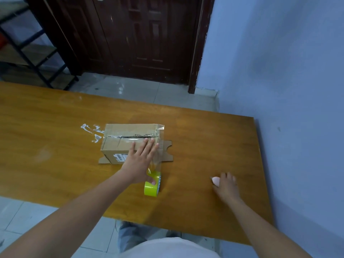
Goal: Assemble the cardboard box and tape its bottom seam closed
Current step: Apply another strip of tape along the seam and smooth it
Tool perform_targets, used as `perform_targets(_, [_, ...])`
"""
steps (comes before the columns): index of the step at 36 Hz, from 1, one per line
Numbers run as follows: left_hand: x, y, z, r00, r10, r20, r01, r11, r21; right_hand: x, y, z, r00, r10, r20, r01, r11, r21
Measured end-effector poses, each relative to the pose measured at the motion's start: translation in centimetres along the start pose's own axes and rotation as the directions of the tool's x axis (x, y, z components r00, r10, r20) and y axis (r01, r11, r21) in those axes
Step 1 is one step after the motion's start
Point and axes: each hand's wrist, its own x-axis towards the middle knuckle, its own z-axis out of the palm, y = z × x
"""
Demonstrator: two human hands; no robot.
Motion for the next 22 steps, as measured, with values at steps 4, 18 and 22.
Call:
perform_targets(4, [0.0,0.0,0.0,1.000,-0.005,0.000,0.005,1.000,-0.002,-0.2,0.4,0.8,1.000,-0.005,-0.017,0.005,1.000,-0.030])
perform_targets(18, [-0.1,0.2,-0.3,1.000,-0.014,0.005,0.014,1.000,-0.007,0.2,-5.8,-4.4,0.963,-0.253,-0.090,0.260,0.792,0.553])
perform_targets(22, [-0.2,0.2,-0.4,1.000,-0.024,0.011,0.024,1.000,-0.005,-1.0,-8.9,-5.6,0.910,-0.414,-0.036,0.352,0.722,0.596])
